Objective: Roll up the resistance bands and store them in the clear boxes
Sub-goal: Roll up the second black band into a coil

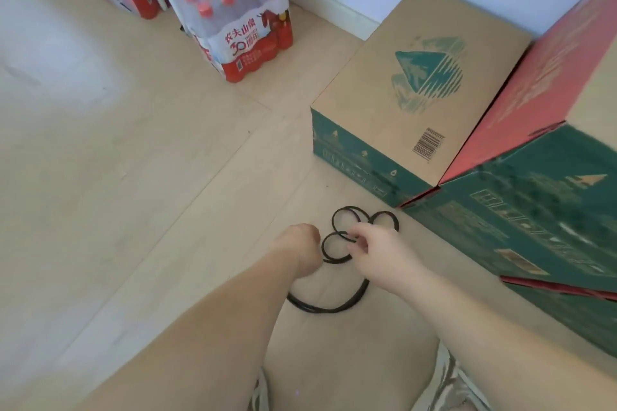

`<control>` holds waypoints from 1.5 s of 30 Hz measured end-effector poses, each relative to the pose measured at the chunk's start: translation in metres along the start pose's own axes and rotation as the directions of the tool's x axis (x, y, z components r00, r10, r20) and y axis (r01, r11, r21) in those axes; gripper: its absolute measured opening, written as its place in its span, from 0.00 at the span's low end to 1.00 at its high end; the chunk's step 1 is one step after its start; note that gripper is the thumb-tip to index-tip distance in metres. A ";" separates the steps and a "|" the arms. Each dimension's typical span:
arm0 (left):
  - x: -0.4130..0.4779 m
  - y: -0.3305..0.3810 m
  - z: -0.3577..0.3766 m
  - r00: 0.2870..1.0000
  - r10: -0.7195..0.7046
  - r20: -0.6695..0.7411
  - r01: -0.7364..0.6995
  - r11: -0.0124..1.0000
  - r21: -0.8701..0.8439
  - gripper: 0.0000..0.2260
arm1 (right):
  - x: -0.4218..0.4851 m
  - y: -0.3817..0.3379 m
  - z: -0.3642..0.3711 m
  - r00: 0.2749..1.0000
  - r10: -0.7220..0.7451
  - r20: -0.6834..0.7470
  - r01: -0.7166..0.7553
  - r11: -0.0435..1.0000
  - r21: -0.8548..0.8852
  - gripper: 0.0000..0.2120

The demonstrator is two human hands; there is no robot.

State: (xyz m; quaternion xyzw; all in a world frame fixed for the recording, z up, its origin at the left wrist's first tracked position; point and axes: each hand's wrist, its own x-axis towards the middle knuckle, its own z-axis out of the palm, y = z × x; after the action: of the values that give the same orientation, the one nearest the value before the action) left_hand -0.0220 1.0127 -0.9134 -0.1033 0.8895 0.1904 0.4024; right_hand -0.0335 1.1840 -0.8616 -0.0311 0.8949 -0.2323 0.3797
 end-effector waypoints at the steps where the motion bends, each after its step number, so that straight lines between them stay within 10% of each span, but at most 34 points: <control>1: 0.012 0.001 0.009 1.000 0.010 0.014 -0.010 1.000 -0.003 0.17 | 0.008 0.006 0.005 1.000 0.017 -0.011 -0.016 0.999 0.048 0.17; 10: 0.084 -0.036 0.052 0.999 0.046 -0.014 -0.038 0.934 0.356 0.22 | 0.055 0.044 0.035 0.987 0.158 -0.025 -0.141 0.934 0.328 0.15; 16: 0.082 -0.051 0.063 0.997 -0.022 0.076 -0.001 0.956 0.294 0.12 | 0.049 0.040 0.048 0.990 0.132 0.042 -0.139 0.938 0.317 0.10; 30: -0.112 0.051 -0.120 0.974 0.225 0.024 -0.199 0.900 -0.387 0.05 | -0.103 -0.029 -0.053 0.995 0.100 -0.001 -0.096 0.954 0.285 0.11; 36: -0.278 0.087 -0.157 0.872 0.410 -0.267 -0.488 0.685 -0.541 0.03 | -0.232 -0.074 -0.111 0.962 0.162 -0.218 0.042 0.704 0.709 0.14; 45: -0.475 0.122 -0.166 0.617 0.570 -0.543 -0.780 0.534 -0.326 0.05 | -0.439 -0.125 -0.162 0.890 0.045 -0.453 0.388 0.444 0.807 0.11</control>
State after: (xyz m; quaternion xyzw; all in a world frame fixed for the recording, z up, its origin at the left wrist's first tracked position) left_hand 0.1356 1.0680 -0.4236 0.1148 0.8245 0.5494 0.0717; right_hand 0.1500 1.2380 -0.4170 0.1258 0.6932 -0.6999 0.1171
